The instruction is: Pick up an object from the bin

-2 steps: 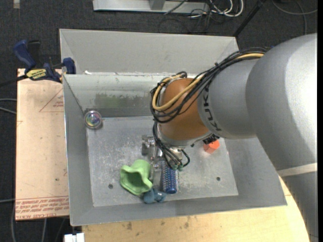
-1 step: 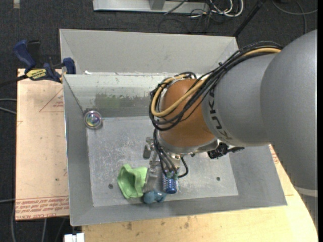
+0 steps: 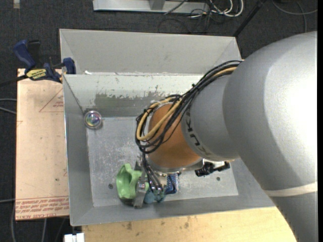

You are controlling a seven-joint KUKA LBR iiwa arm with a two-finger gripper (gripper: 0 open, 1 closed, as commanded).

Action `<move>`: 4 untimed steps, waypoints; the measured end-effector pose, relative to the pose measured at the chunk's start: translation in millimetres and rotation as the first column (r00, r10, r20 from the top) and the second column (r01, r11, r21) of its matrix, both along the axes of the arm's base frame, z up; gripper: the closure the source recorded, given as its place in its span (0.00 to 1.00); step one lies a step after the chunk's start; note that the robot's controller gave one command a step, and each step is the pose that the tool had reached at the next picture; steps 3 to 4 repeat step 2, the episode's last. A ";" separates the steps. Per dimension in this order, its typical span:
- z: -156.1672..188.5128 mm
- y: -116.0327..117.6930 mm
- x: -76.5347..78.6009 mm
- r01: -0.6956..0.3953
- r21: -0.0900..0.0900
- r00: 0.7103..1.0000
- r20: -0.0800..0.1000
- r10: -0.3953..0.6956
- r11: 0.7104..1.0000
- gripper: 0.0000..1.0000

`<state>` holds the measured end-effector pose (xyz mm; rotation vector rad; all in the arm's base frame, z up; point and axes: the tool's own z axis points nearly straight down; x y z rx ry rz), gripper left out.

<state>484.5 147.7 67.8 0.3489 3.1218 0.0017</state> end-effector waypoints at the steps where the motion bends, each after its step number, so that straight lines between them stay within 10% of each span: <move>1: 2.6 -0.6 0.6 0.002 0.000 1.000 -0.001 -0.002 1.000 1.00; 2: 164.5 -14.9 23.8 -0.046 0.001 0.999 0.009 0.046 0.999 1.00; 4: 164.5 -14.9 23.8 -0.046 0.001 0.999 0.009 0.046 0.999 1.00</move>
Offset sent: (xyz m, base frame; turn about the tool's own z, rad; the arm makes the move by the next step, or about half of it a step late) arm 0.0000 0.0000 0.0000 0.0000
